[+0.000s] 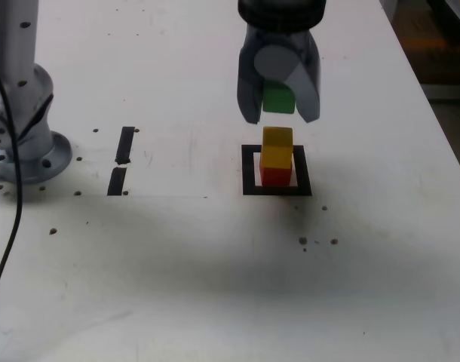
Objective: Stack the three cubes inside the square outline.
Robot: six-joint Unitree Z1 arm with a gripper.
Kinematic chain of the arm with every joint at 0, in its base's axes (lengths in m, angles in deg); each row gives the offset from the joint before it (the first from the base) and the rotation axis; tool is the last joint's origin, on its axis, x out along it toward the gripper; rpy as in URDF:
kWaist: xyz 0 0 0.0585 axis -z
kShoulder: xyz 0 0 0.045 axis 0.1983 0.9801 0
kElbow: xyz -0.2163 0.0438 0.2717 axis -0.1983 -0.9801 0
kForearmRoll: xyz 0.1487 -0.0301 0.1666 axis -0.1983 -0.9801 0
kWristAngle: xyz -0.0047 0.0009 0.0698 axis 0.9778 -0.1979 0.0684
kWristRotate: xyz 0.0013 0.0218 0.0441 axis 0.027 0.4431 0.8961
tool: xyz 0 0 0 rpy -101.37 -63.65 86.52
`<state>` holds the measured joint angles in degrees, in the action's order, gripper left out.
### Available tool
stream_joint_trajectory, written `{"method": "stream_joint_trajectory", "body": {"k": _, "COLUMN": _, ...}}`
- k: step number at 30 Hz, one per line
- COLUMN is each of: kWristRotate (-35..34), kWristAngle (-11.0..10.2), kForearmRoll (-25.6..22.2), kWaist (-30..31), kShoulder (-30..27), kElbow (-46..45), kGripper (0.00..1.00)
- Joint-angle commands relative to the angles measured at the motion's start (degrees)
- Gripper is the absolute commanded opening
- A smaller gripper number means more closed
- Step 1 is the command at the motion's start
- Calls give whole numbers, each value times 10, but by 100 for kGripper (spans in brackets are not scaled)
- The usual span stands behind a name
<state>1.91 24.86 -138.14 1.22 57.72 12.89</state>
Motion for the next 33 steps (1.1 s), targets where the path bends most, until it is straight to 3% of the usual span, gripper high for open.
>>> {"method": "stream_joint_trajectory", "body": {"k": 1, "kWristRotate": -1, "kWristAngle": 6, "kForearmRoll": 5, "kWaist": -3, "kShoulder": -5, "kElbow": -4, "kGripper": 8}}
{"method": "stream_joint_trajectory", "body": {"k": 10, "kWristRotate": -7, "kWristAngle": 30, "kForearmRoll": 18, "kWaist": -6, "kShoulder": 0, "kElbow": -8, "kGripper": 9}}
{"method": "stream_joint_trajectory", "body": {"k": 22, "kWristRotate": -8, "kWristAngle": 40, "kForearmRoll": 56, "kWaist": -6, "kShoulder": 9, "kElbow": -33, "kGripper": 12}}
{"method": "stream_joint_trajectory", "body": {"k": 33, "kWristRotate": -8, "kWristAngle": 46, "kForearmRoll": 67, "kWaist": -14, "kShoulder": 14, "kElbow": -63, "kGripper": 29}}
